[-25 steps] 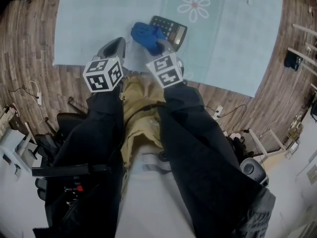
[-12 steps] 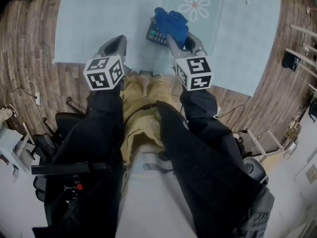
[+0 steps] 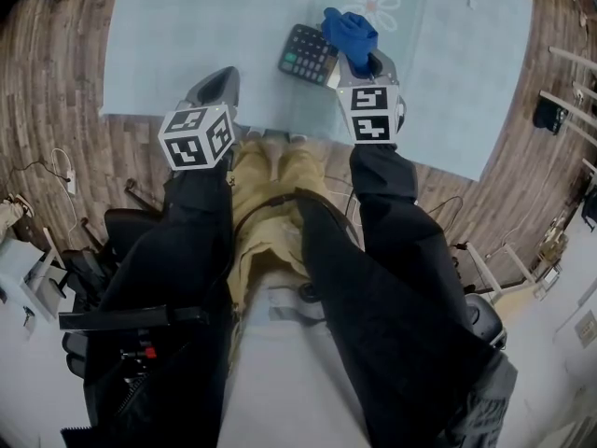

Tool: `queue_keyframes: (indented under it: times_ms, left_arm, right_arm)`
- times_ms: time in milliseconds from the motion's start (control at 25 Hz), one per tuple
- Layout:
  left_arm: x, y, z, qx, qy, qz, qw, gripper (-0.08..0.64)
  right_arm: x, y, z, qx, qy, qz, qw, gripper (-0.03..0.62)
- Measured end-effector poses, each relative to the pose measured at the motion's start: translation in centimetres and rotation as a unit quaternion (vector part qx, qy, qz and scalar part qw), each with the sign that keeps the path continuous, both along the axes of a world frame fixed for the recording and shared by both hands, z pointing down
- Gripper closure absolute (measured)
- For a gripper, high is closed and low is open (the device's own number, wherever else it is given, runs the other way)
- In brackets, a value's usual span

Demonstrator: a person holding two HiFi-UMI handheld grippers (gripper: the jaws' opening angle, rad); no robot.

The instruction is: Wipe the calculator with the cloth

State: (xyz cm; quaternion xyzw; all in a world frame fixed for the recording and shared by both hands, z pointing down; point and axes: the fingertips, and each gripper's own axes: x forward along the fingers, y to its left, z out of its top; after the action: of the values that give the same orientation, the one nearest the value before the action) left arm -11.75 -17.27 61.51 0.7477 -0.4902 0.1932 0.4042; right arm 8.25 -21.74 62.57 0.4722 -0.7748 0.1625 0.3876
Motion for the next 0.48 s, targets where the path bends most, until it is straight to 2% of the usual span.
queue_keyframes:
  times_ms: [160, 480]
  left_arm:
    - [-0.3, 0.3, 0.3, -0.004, -0.001, -0.003, 1.0000, 0.560]
    - [-0.4, 0.7, 0.8, -0.010, 0.002, -0.006, 0.9999, 0.560]
  right_arm:
    - [-2.3, 1.9, 3.5, -0.045, 0.010, -0.027, 0.999, 0.499]
    - [-5.3, 2.9, 4.8, -0.065, -0.002, -0.045, 0.997, 0.501]
